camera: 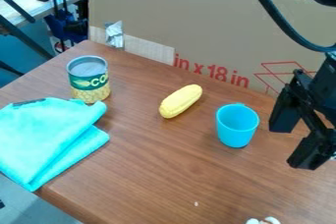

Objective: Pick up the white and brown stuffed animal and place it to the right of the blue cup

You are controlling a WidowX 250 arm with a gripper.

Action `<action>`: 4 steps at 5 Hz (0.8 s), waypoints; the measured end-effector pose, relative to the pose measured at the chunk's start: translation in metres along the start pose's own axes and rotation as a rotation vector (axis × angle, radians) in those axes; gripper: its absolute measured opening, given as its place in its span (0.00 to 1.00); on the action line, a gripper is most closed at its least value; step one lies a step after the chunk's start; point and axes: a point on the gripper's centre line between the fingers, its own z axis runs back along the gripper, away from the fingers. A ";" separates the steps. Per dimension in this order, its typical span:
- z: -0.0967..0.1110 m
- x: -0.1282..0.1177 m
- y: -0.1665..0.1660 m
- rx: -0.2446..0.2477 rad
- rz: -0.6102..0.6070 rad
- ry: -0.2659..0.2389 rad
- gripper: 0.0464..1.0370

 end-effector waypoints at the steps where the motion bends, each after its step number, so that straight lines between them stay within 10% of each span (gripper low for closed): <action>1: -0.012 0.000 -0.003 -0.012 0.001 0.033 0.96; 4: -0.041 -0.007 -0.058 -0.072 -0.031 -0.020 0.97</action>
